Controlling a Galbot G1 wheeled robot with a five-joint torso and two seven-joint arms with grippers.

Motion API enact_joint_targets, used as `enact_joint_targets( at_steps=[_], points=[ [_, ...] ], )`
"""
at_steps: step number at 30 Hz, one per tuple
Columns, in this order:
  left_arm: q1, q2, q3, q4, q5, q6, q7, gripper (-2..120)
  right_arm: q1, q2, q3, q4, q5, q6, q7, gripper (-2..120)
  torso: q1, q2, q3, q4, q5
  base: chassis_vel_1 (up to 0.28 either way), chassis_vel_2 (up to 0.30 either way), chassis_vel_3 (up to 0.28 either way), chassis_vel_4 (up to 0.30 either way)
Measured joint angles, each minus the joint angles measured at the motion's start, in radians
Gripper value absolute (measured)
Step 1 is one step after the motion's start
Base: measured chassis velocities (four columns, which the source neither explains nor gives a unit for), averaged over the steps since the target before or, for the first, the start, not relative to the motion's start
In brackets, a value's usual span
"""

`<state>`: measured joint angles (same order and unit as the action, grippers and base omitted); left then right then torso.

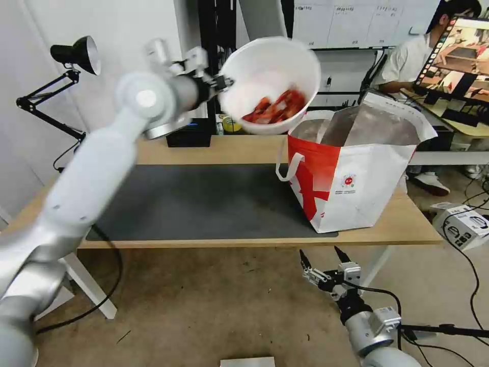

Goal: Pick up the trash from the table and place it into the takeout bag.

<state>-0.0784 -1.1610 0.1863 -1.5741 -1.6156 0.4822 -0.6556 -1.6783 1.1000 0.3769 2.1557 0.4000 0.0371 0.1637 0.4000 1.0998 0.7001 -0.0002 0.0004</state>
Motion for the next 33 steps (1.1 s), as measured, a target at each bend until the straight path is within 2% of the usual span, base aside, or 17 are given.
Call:
enact_joint_targets(
  at_steps=[2, 3, 6, 12, 22, 33],
  points=[
    [-0.043, -0.054, 0.041, 0.056, 0.031, -0.061, -0.001, 0, 0.000, 0.000, 0.000, 0.000, 0.000, 0.000, 0.000, 100, 0.000, 0.000, 0.000, -0.0001, 0.0002, 0.000, 0.000, 0.000, 0.000],
    [-0.043, -0.054, 0.041, 0.056, 0.031, -0.061, -0.001, 0, 0.000, 0.000, 0.000, 0.000, 0.000, 0.000, 0.000, 100, 0.000, 0.000, 0.000, -0.0001, 0.0002, 0.000, 0.000, 0.000, 0.000],
    [-0.067, -0.122, 0.098, 0.114, 0.081, -0.123, -0.008, 0, 0.000, 0.000, 0.000, 0.000, 0.000, 0.000, 0.000, 100, 0.000, 0.000, 0.000, 0.0001, -0.0001, 0.000, 0.000, 0.000, 0.000],
    [-0.050, -0.180, 0.161, 0.147, 0.162, -0.175, -0.013, 0, 0.000, 0.000, 0.000, 0.000, 0.000, 0.000, 0.000, 100, 0.000, 0.000, 0.000, 0.0000, -0.0001, 0.000, 0.000, 0.000, 0.000],
    [0.018, -0.178, 0.236, 0.109, 0.305, -0.183, -0.019, 0, 0.000, 0.000, 0.000, 0.000, 0.000, 0.000, 0.000, 100, 0.000, 0.000, 0.000, 0.0003, -0.0004, 0.000, 0.000, 0.000, 0.000],
    [0.020, -0.194, 0.242, 0.118, 0.336, -0.186, -0.023, 0, 0.000, 0.000, 0.000, 0.000, 0.000, 0.000, 0.000, 100, 0.000, 0.000, 0.000, 0.0002, -0.0004, 0.000, 0.000, 0.000, 0.000]
  ],
)
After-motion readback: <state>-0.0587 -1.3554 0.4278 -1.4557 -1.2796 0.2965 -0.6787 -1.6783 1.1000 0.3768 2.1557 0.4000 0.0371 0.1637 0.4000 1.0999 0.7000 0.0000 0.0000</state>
